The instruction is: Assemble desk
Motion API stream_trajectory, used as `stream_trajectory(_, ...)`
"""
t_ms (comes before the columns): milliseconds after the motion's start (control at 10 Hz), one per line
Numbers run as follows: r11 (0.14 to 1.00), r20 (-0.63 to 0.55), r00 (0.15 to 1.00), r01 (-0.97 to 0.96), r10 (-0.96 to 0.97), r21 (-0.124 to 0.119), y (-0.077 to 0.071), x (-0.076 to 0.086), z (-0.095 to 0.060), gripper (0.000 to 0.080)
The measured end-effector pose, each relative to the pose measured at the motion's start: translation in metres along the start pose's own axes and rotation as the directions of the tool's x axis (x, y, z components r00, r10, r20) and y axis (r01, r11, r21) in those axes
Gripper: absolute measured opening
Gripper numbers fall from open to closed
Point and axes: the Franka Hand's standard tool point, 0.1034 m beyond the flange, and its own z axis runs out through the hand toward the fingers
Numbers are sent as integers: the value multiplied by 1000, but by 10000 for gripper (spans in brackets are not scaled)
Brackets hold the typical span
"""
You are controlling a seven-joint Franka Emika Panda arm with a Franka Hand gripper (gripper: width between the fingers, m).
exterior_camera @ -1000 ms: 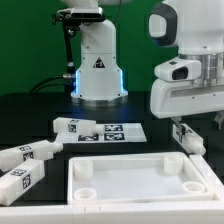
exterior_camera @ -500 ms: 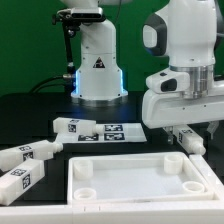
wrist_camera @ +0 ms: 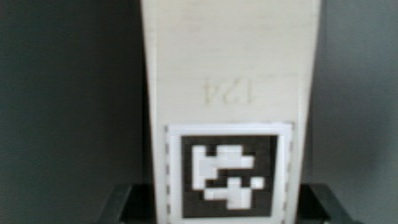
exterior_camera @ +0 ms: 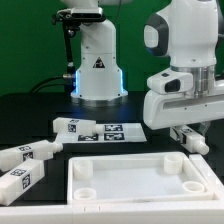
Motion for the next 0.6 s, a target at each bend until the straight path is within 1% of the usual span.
stream_trajectory(100, 991, 9, 991, 135, -135, -1, 9, 4, -10, 284)
stream_trajectory(200, 946, 9, 946, 324, -324, -7, 17, 11, -18, 284)
stream_trajectory(300, 880, 9, 881, 474, -474, -26, 11, 13, -19, 284)
stream_trajectory(500, 833, 17, 833, 553, -553, -25, 13, 11, -18, 284)
stream_trajectory(600, 770, 22, 770, 638, -637, -25, 15, 11, -18, 284)
